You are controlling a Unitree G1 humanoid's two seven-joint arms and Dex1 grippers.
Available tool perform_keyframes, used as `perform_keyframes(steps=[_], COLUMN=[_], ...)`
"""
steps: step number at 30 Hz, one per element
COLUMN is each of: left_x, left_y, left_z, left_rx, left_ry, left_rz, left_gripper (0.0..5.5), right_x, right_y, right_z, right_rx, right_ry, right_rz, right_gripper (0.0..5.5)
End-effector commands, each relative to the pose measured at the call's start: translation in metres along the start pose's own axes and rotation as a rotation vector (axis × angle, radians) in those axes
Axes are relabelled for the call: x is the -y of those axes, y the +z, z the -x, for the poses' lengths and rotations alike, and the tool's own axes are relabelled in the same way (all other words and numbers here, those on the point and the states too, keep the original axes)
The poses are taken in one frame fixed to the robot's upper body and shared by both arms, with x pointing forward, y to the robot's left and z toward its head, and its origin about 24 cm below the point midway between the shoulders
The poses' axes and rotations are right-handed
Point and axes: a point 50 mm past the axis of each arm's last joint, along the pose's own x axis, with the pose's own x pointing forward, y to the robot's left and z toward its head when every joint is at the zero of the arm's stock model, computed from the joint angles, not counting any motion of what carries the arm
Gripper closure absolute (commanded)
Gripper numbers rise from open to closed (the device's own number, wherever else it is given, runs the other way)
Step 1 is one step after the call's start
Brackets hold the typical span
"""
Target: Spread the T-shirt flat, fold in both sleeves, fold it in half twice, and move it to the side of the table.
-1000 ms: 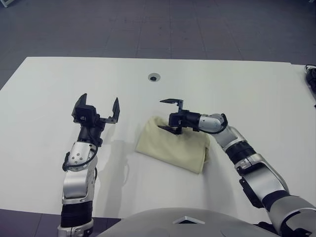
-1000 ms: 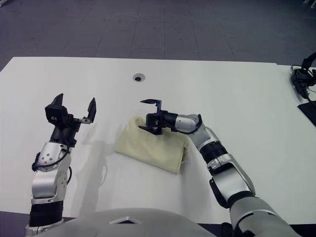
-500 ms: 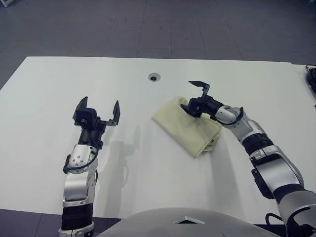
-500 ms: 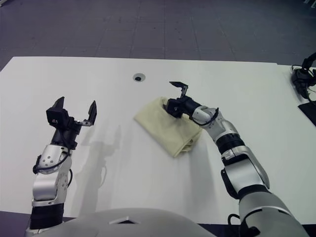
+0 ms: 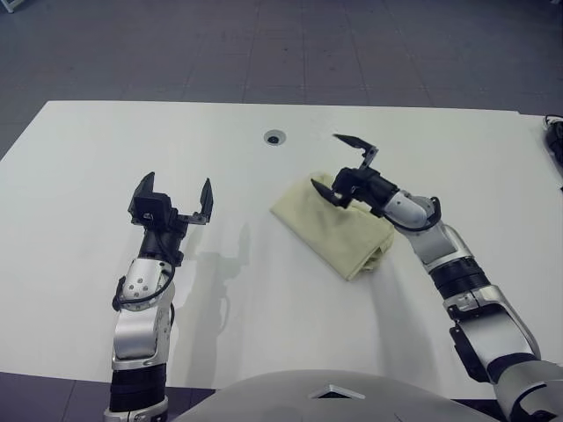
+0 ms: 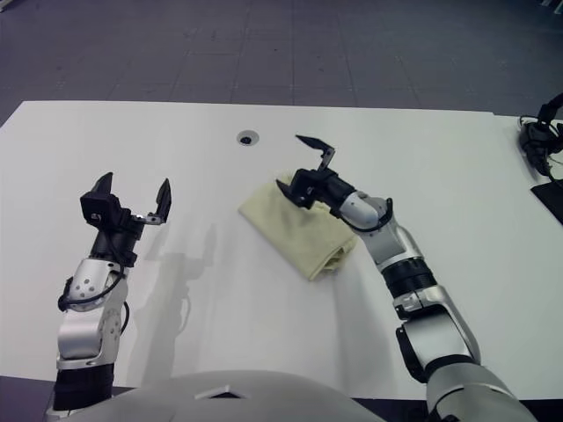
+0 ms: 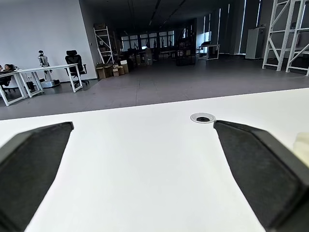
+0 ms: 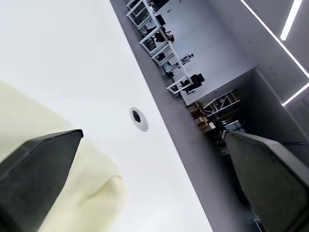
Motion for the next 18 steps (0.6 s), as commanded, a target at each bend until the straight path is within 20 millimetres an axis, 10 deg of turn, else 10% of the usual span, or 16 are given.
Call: perform_keyframes(steps=[1,10,18], left_x=[0.004,0.006,0.011], left_y=[0.000,-0.001,0.006], left_z=[0.000,0.002,0.013], left_rx=[0.003,-0.005,0.008], left_ry=[-0.003,-0.008,0.010], left_rz=[0.002,0.000,0.006], left_gripper=[0.10,0.10,0.10], right_x=[-0.017,-0.021,0.001], right_y=[-0.006,-0.063,-0.108], right_z=[-0.004,0.014,0.119], right_rx=[-0.042,-0.320,-0.609], right_ry=[0.073,0.113,-0.076], right_rz=[-0.026,0.015,-0.074], right_gripper=[0.11,0.11,0.11])
